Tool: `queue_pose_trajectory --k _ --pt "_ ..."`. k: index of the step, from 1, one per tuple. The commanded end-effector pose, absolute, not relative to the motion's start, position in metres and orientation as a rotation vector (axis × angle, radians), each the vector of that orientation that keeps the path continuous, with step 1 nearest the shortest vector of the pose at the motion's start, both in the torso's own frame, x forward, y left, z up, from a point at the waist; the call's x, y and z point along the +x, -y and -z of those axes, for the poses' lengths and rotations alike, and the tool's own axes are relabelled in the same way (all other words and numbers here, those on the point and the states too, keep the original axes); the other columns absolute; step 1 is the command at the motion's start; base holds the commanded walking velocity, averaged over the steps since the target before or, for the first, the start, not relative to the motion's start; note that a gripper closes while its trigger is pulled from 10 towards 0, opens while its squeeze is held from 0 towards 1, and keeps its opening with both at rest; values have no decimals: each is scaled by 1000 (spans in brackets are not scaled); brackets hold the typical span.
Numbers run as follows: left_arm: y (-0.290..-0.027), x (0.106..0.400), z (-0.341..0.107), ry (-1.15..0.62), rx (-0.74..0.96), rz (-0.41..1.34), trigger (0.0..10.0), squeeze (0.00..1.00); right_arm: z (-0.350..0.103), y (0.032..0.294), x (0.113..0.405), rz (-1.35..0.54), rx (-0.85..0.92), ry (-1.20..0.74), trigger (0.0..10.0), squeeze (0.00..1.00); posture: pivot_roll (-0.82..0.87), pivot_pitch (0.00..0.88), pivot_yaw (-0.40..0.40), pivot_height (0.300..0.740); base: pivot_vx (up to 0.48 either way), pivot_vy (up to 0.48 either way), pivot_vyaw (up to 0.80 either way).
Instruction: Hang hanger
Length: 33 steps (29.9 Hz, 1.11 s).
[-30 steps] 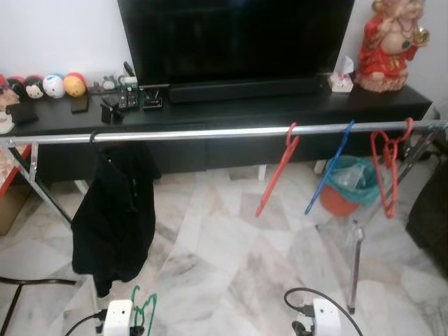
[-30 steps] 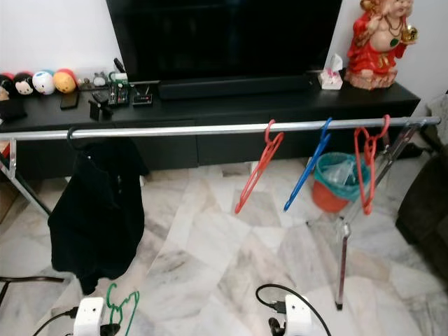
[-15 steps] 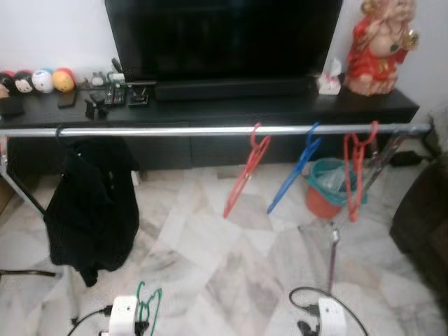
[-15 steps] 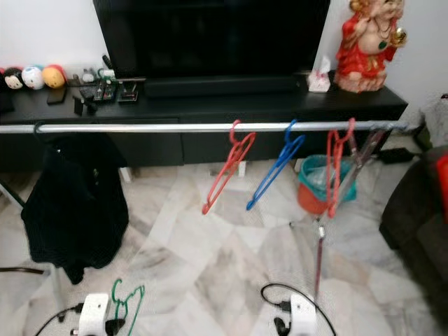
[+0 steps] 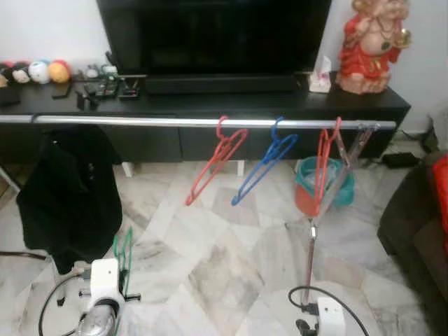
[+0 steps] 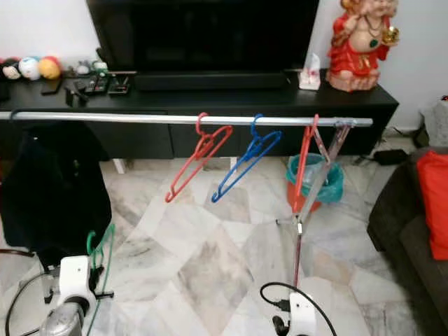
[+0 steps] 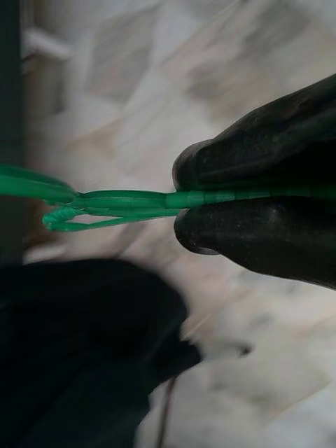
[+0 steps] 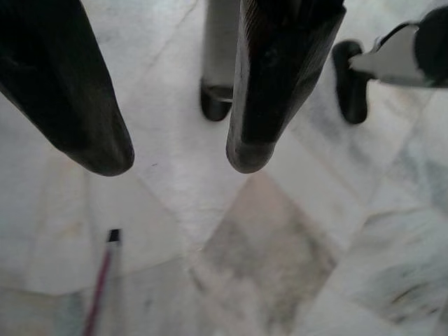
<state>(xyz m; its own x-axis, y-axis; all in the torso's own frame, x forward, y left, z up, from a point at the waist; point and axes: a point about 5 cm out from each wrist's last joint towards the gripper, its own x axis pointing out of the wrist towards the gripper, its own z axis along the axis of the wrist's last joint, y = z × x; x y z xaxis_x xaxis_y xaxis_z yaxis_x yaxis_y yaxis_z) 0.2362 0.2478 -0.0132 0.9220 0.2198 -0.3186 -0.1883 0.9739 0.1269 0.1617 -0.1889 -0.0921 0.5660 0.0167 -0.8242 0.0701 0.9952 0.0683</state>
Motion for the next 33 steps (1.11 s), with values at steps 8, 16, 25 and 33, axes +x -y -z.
queue_pose_trajectory --k 8,16,25,33 --pt "-249 258 -25 -97 82 -201 10000 0 91 188 164 18 96 -965 10000 0 -63 0 -15 740 0 0 0" --pt "-249 258 -29 -73 81 -204 10000 0 91 189 165 -13 51 -973 10000 0 -64 0 -18 740 0 0 0" --pt "-247 259 -30 -80 70 -189 10000 0 90 189 166 -37 13 -974 10000 0 -64 0 -12 740 0 0 267" --pt "-240 262 -31 -82 53 -152 10000 0 91 189 166 -40 12 -983 10000 0 -60 0 -14 740 0 0 800"
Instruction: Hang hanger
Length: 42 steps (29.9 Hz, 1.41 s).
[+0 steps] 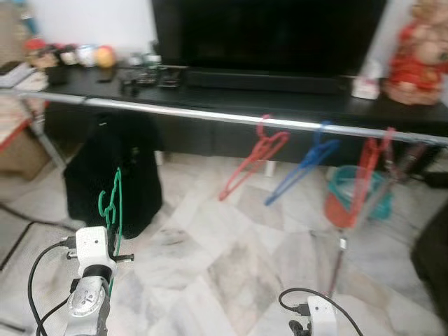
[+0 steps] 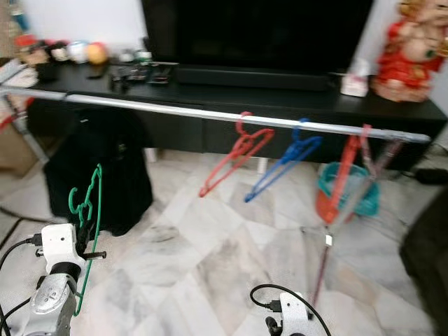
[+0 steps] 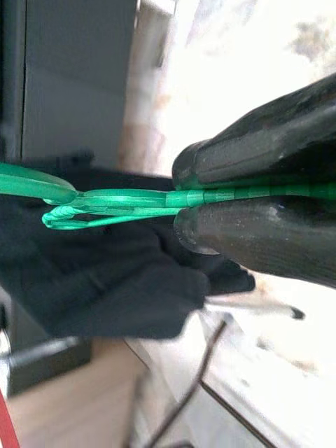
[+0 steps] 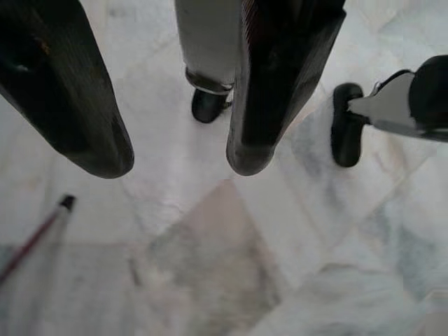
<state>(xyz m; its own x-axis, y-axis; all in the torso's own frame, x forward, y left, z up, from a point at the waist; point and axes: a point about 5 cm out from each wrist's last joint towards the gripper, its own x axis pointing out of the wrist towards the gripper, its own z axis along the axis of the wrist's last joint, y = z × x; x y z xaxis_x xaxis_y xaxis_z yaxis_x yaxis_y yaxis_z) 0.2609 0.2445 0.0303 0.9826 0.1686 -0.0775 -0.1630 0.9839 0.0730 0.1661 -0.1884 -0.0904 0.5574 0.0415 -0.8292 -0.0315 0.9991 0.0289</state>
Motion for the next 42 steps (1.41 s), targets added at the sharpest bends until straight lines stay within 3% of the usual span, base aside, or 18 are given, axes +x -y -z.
queue_pose_trajectory --k 1,20,32,42 --pt "-239 263 -31 -81 50 -141 10000 0 91 189 165 -40 12 -984 10000 0 -61 0 -14 740 0 0 800" --pt "-222 264 -30 -108 50 18 10000 0 91 189 165 -49 9 -992 10000 0 -56 0 -19 740 0 0 778" --pt "-221 264 -30 -108 60 20 10000 0 91 188 164 -44 40 -994 10000 0 -55 0 -21 740 0 0 0" --pt "-220 264 -31 -103 64 15 10000 0 91 189 164 -55 36 -996 10000 0 -56 0 -24 740 0 -405 0"
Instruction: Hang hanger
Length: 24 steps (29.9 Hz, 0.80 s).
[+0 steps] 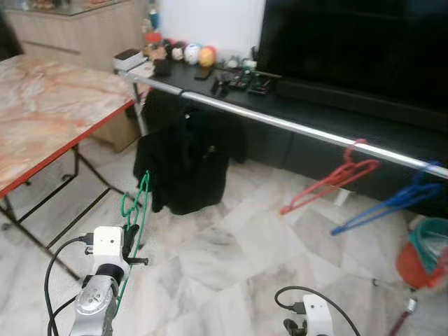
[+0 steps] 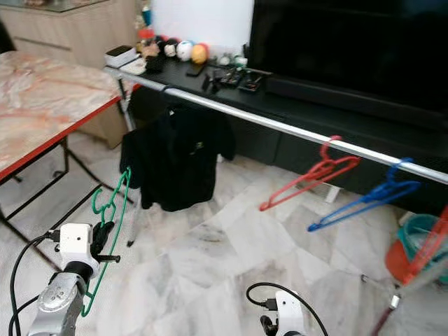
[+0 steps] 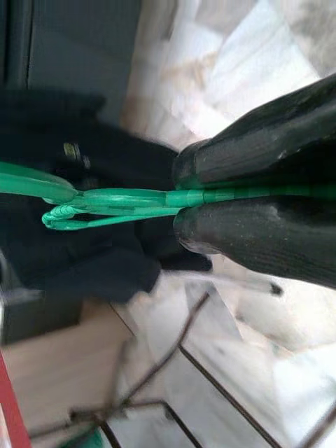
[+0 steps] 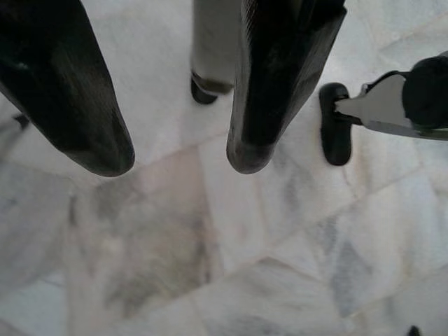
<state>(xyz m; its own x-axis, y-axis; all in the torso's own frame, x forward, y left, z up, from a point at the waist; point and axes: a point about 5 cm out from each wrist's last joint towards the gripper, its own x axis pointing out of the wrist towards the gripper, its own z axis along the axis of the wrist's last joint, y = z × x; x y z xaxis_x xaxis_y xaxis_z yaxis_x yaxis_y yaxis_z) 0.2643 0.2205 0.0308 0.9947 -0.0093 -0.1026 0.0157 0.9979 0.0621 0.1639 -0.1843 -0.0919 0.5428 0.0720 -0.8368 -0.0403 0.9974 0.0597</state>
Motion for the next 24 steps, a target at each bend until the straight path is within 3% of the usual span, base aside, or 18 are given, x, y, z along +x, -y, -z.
queue_pose_trajectory --k 1,7,24 --pt "-220 264 -31 -103 65 14 10000 0 91 189 164 -55 36 -996 10000 0 -56 0 -24 740 0 -420 0" --pt "-222 264 -31 -105 67 5 10000 0 91 188 164 -60 40 -997 10000 0 -57 0 -24 740 43 -414 0" --pt "-224 268 -39 -76 17 20 10000 0 91 188 164 -52 64 -987 10000 0 -58 0 -24 740 47 0 0"
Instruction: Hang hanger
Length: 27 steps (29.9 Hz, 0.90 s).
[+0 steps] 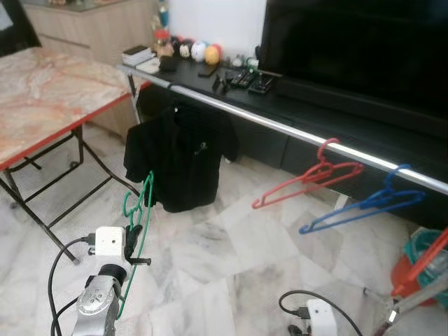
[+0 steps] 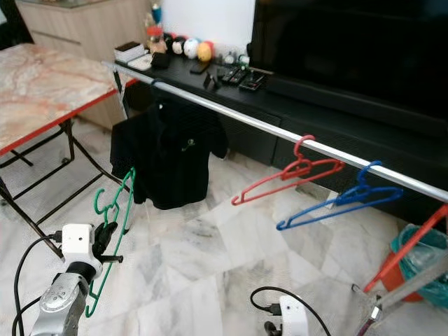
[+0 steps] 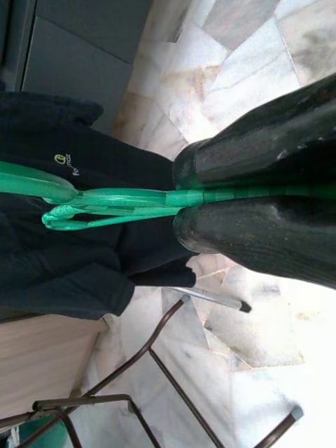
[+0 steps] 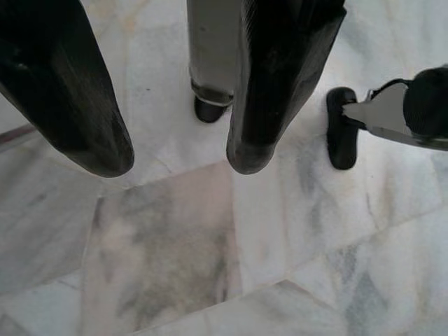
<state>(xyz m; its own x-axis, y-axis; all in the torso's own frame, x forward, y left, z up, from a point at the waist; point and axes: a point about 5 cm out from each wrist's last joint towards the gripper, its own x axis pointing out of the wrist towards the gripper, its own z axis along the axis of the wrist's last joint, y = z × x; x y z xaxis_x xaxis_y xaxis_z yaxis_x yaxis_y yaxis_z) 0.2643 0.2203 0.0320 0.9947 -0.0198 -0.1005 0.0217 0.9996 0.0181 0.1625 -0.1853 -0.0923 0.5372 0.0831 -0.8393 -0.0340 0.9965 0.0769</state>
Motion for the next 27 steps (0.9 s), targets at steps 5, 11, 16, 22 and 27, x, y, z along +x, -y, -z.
queue_pose_trajectory --k 5,11,16,22,27 --pt "-220 271 -43 -64 7 53 10000 0 91 188 164 -54 60 -991 10000 0 -57 0 -23 740 350 0 0" --pt "-218 273 -46 -57 1 69 10000 0 92 188 163 -47 64 -997 10000 0 -58 0 -22 740 356 0 0" --pt "-215 273 -45 -62 -7 93 10000 0 92 187 164 -70 64 -1001 10000 0 -58 0 -23 740 361 0 -468" --pt "-212 273 -46 -64 -17 128 10000 0 92 187 164 -70 55 -1006 10000 0 -57 0 -24 740 368 0 0" --pt "-208 273 -47 -68 -26 158 10000 0 92 188 164 -73 58 -1009 10000 0 -58 0 -24 740 340 0 0"
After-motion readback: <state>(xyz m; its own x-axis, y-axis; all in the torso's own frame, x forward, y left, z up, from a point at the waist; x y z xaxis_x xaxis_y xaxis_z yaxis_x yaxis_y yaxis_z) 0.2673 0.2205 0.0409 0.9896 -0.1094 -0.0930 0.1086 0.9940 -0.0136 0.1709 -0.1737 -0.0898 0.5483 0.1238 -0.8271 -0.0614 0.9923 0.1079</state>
